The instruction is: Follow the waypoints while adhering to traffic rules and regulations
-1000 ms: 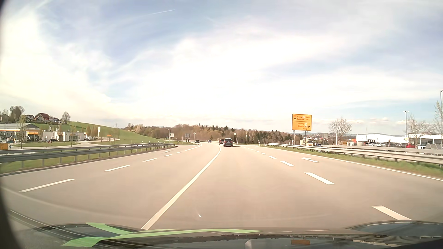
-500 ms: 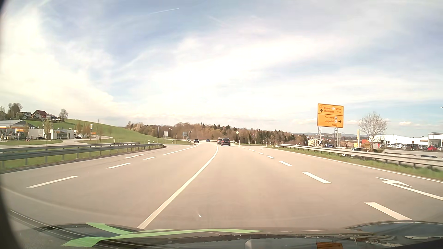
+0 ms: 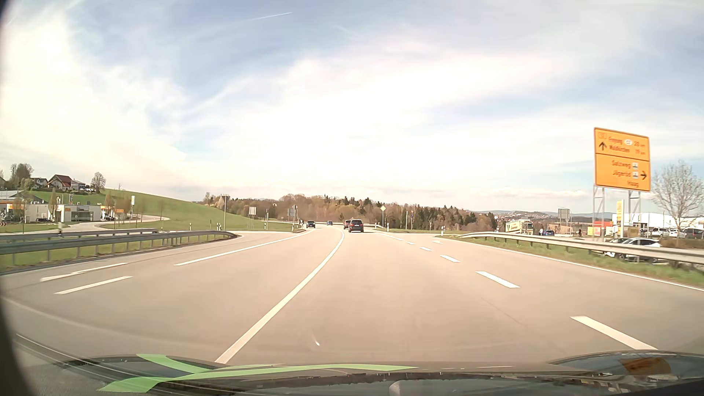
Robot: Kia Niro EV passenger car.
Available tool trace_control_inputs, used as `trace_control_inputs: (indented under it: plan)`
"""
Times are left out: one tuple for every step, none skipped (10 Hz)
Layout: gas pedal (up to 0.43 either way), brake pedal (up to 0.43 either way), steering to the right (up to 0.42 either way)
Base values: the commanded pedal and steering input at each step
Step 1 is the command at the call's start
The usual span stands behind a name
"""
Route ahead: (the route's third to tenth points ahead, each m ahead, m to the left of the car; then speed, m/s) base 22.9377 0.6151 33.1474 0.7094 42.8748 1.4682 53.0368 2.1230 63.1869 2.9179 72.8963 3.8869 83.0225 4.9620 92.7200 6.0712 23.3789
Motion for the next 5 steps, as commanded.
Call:
trace_control_inputs:
  plan:
    - [0.110, 0.000, -0.008]
    - [0.110, 0.000, -0.008]
    - [0.110, 0.000, -0.008]
    - [0.110, 0.000, -0.008]
    - [0.118, 0.000, -0.008]
